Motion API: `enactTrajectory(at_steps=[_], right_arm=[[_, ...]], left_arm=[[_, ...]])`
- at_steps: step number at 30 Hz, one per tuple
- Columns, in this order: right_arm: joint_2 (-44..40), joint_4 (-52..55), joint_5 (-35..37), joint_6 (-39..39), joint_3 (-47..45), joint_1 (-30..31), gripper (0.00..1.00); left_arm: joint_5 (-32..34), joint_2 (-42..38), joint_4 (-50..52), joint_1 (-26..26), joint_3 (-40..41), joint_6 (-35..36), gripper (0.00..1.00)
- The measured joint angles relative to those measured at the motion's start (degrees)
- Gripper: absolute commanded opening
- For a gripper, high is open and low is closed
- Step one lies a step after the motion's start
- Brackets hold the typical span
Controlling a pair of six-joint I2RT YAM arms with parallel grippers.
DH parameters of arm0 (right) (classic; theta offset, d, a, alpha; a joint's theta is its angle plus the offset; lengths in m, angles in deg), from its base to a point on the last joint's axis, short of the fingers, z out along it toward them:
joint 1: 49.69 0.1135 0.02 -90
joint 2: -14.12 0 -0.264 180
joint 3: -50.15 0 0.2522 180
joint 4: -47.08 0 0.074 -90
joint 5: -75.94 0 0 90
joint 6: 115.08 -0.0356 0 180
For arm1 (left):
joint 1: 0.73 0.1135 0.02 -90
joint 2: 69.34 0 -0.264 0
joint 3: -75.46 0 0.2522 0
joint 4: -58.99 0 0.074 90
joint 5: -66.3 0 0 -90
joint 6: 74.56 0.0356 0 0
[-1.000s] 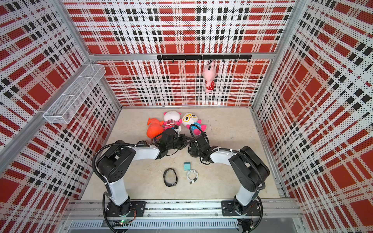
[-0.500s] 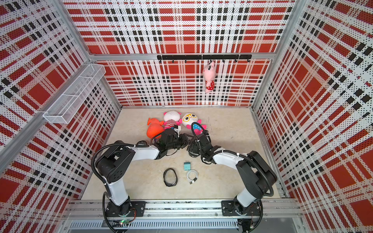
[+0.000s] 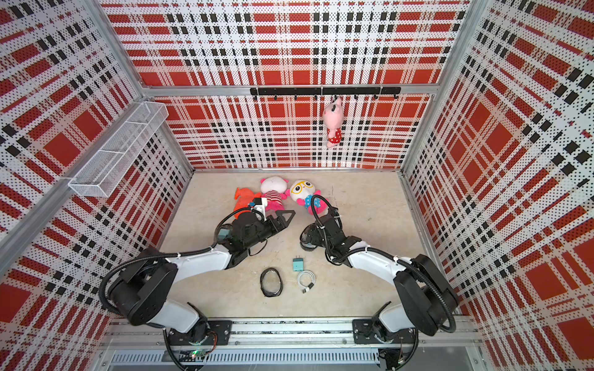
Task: Pack away charging kits
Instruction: Close the storage bag at the center of the board.
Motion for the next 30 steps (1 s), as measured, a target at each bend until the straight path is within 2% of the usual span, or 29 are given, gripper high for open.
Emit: enactTrajectory(at_steps=[3,6,8,10,17,24,30], right_arm=[[1.79,0.28,0.63,0.04,2.40,0.00,0.83],[4.11,0.81,1.77,-0.13,4.59,0.00,0.72],[5.57,0.98,2.32,-0.35,4.98,0.00,0.64],[6.97,1.22,2.71,-0.57,4.76,0.00,0.55],[9.44,0.90,2.86,-1.92,1.64,-0.11,0.41],[9.92,-1.33,2.64,-3.19,-0.57,-0.13,0.23],[10.99,-3.39,2.64,-3.39,-0.87,-0.15,0.20]], left_arm=[[4.02,-4.90,-1.99,2.51,5.35,0.87,0.98],[7.61,-8.33,-2.84,3.87,7.98,1.77,1.00],[8.09,-8.92,-2.80,4.09,7.61,2.03,0.91],[7.41,-8.50,-1.68,4.57,6.03,2.16,0.86],[4.37,-3.65,0.33,5.22,1.46,2.14,0.89],[2.80,4.22,7.41,3.41,-6.73,4.07,0.85],[1.42,10.54,13.05,-0.09,-15.04,7.37,0.78]])
